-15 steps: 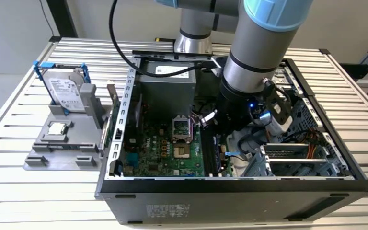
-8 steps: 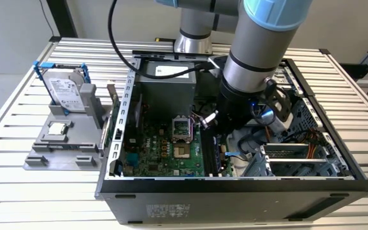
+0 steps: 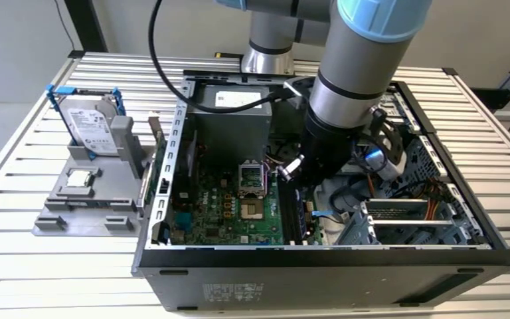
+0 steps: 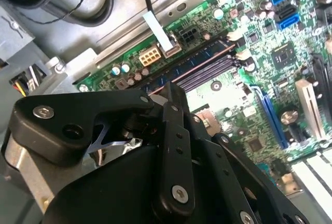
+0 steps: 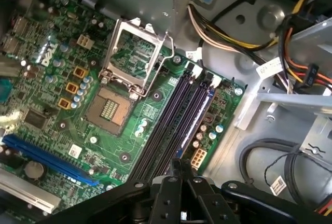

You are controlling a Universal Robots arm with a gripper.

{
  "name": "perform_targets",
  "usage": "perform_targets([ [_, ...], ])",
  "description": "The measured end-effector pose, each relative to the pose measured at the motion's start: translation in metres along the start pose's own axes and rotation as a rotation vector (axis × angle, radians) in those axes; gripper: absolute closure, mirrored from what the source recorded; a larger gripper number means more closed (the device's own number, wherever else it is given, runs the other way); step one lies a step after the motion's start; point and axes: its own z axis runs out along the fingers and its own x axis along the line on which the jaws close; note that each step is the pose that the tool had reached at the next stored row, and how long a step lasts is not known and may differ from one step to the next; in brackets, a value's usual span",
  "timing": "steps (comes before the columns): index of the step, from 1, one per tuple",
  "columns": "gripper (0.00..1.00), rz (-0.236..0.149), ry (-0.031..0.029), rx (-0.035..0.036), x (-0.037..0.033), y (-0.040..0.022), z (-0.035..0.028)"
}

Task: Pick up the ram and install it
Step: 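Press down the ram until it locks into place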

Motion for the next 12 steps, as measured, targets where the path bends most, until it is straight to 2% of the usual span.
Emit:
perform_targets([
  [12, 1.00, -0.207, 0.0005, 0.0037, -0.0002, 0.0003, 0.0000],
])
